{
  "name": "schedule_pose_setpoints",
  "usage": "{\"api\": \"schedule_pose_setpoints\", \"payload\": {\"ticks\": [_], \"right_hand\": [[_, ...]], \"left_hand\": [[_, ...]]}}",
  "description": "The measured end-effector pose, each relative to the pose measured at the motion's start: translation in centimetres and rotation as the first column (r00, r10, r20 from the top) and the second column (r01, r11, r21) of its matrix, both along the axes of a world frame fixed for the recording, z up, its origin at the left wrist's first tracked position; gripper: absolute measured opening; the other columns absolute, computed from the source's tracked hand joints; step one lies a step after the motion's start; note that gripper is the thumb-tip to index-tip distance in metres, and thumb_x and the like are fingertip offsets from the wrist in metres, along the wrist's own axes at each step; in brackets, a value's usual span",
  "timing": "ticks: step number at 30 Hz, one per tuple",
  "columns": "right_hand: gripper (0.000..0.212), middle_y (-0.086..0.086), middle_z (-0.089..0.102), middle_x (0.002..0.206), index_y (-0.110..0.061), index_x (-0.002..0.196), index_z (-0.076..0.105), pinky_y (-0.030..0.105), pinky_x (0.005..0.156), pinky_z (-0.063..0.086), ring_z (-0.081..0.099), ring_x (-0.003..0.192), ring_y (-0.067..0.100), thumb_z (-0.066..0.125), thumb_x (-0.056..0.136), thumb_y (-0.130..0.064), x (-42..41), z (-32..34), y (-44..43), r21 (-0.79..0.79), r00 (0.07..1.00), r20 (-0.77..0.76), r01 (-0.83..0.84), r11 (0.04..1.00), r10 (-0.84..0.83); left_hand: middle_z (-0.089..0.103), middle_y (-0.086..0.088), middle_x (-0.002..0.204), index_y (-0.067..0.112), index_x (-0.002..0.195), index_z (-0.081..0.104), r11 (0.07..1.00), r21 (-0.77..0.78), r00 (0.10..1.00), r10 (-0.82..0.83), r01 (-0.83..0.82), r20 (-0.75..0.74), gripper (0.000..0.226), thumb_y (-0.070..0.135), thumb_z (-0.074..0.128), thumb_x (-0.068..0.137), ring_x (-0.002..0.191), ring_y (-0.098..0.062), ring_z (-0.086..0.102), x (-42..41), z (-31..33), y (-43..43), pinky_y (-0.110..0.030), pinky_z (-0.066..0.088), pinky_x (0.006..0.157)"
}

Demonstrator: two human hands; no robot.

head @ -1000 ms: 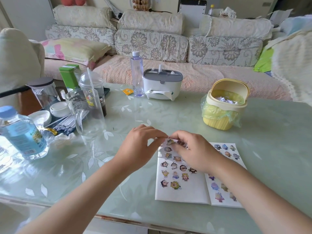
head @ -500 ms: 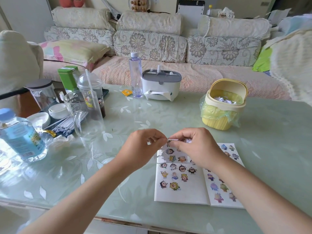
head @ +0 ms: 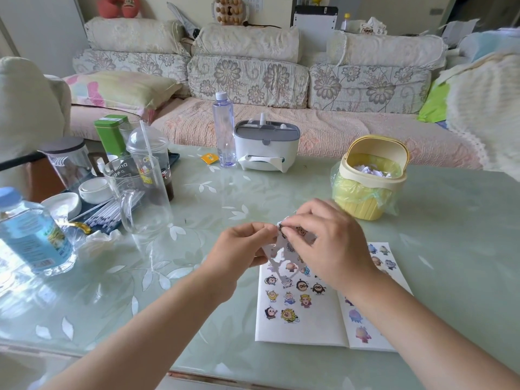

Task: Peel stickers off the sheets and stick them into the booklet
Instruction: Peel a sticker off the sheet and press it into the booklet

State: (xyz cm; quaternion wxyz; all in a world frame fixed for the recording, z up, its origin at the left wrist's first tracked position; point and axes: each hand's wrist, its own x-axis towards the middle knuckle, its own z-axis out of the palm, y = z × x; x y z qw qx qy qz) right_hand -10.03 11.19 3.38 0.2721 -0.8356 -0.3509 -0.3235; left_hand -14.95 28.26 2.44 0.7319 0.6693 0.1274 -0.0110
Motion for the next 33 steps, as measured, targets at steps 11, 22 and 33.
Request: {"api": "schedule_pose_setpoints", "payload": {"ticks": [11,22,33], "right_hand": [[0.008,-0.028,0.067,0.072,-0.034,0.091,0.080,0.014,0.056,0.040,0.057,0.056,-0.001,0.074,0.087,-0.030,-0.6,0.0,0.3,0.218,0.815,-0.570,0.029,0.976,0.103],[0.013,-0.008,0.062,0.068,-0.025,0.079,0.077,0.022,0.044,0.034,0.050,0.052,0.012,0.068,0.089,-0.025,-0.5,-0.9,0.5,0.009,0.977,0.181,0.114,0.993,-0.114],[0.016,-0.002,0.057,0.069,-0.016,0.081,0.073,0.033,0.046,0.040,0.050,0.055,0.020,0.064,0.094,-0.019,0.3,-0.3,0.3,-0.120,0.889,0.455,0.109,0.987,-0.043]], "left_hand": [[0.073,-0.005,0.086,0.015,0.088,0.078,0.985,-0.173,1.000,0.001,-0.005,-0.027,0.010,0.023,0.072,0.089,0.080,-0.017,0.067,-0.6,0.1,-0.9,-0.038,0.056,0.094],[0.078,-0.002,0.090,0.008,0.094,0.074,0.995,-0.038,0.993,0.091,-0.089,0.076,0.024,0.027,0.060,0.097,0.087,-0.016,0.073,-0.9,0.9,-2.3,-0.038,0.056,0.090],[0.047,0.007,0.064,0.018,0.073,0.045,0.832,0.405,0.902,0.233,-0.378,0.364,0.028,0.023,0.068,0.088,0.060,-0.011,0.042,-1.2,0.6,-1.0,-0.018,0.035,0.058]]}}
